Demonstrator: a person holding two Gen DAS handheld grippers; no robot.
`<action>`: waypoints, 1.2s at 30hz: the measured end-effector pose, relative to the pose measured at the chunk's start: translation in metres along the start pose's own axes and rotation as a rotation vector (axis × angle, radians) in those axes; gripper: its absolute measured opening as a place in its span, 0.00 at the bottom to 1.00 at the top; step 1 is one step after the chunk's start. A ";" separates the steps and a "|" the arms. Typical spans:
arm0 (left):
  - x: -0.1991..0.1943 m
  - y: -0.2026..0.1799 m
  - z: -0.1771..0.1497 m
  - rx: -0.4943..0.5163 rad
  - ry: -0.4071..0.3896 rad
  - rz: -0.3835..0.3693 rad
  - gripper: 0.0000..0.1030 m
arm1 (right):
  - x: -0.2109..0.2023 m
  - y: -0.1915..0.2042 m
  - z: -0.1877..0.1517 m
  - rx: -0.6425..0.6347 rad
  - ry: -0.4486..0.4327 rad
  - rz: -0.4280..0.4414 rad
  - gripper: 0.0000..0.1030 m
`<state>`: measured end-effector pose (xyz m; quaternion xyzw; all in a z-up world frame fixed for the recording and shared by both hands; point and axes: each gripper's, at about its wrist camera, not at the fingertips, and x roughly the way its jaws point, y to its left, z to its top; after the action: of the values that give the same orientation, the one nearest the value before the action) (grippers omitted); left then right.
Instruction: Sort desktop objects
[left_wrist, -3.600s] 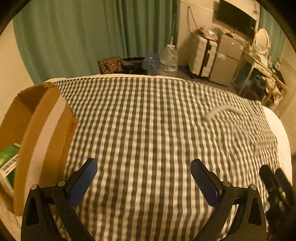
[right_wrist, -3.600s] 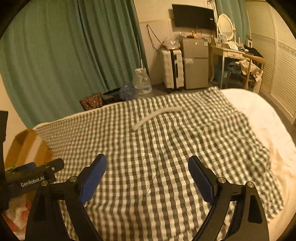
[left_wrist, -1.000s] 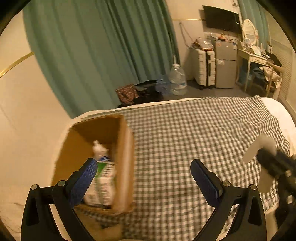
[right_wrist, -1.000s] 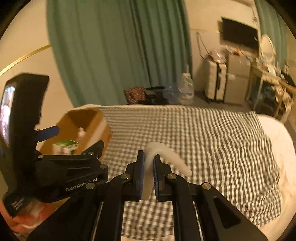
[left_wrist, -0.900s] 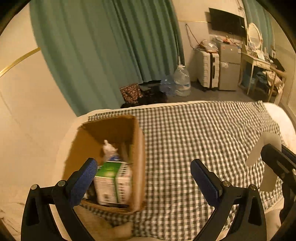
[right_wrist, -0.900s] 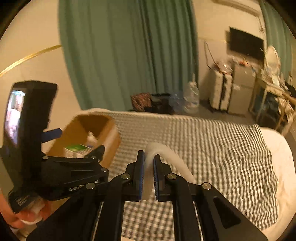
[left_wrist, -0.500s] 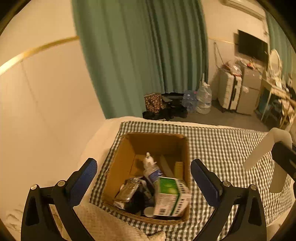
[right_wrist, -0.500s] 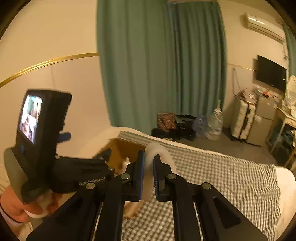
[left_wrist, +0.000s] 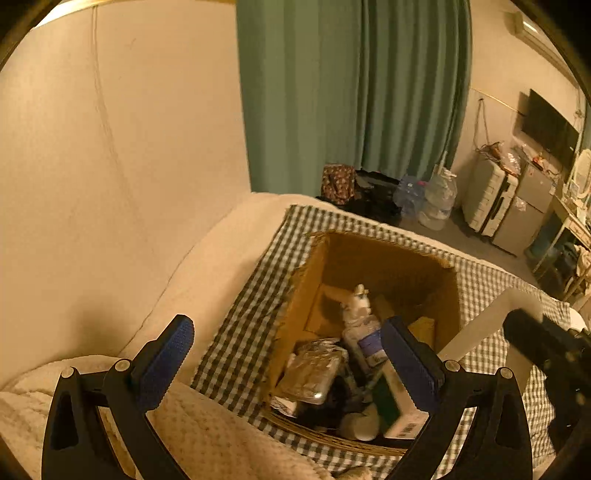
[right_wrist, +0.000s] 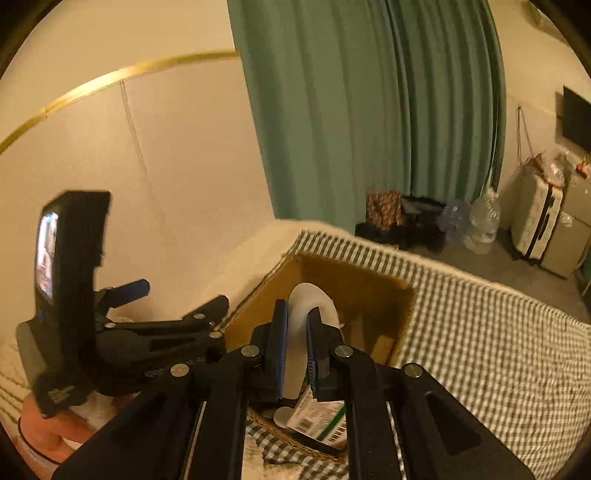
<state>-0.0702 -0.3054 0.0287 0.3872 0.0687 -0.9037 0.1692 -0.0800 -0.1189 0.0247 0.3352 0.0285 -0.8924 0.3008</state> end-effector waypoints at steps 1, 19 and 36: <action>0.003 0.002 0.000 -0.004 0.008 -0.001 1.00 | 0.011 0.000 -0.002 0.009 0.017 0.005 0.09; 0.033 0.019 -0.010 -0.074 0.044 0.011 1.00 | 0.055 -0.023 -0.007 0.083 0.015 -0.253 0.89; -0.045 -0.079 -0.050 0.131 -0.053 -0.073 1.00 | -0.078 -0.079 -0.059 0.182 -0.105 -0.354 0.93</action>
<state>-0.0359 -0.2080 0.0263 0.3706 0.0189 -0.9218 0.1121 -0.0434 0.0010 0.0152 0.3037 -0.0094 -0.9465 0.1088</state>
